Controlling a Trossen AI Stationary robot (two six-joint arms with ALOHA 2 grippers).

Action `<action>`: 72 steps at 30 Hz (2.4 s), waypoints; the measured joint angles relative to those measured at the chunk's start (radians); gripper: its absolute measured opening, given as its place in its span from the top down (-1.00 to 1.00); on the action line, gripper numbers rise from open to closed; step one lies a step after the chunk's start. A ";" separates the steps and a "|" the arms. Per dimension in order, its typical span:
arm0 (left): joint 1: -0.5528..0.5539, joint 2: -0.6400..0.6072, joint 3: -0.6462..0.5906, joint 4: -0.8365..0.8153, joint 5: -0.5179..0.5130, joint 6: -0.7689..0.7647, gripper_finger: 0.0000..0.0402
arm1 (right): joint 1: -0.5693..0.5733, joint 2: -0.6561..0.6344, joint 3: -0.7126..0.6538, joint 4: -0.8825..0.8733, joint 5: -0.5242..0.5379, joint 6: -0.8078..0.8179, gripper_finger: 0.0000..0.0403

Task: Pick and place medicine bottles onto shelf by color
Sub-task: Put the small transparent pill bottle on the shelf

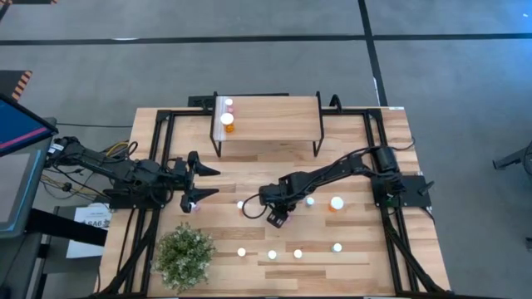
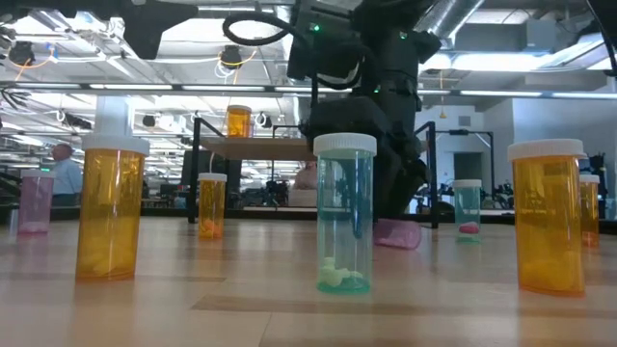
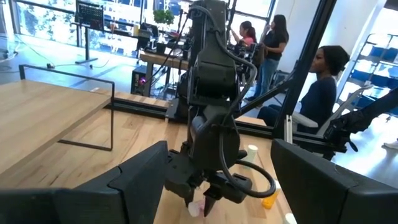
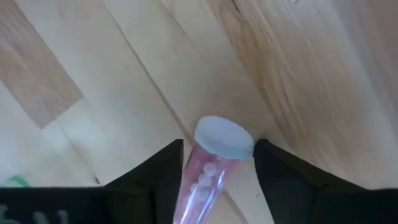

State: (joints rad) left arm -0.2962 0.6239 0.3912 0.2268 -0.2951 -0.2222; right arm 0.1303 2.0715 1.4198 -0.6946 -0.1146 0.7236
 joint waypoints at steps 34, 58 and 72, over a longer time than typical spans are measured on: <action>0.000 -0.002 0.000 0.017 0.020 0.007 -0.36 | -0.111 -0.413 -0.168 0.849 0.225 -0.642 0.34; 0.000 -0.002 0.000 0.018 0.005 0.030 -0.36 | -0.536 -0.102 -0.233 1.550 0.112 -0.665 0.32; 0.000 -0.003 0.000 0.019 0.000 0.035 -0.36 | -0.571 -0.101 -0.233 1.509 0.113 -0.669 0.29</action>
State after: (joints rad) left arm -0.2961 0.6213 0.3912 0.2455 -0.2955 -0.1871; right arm -0.4412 1.9701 1.1866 0.8140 -0.0017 0.0551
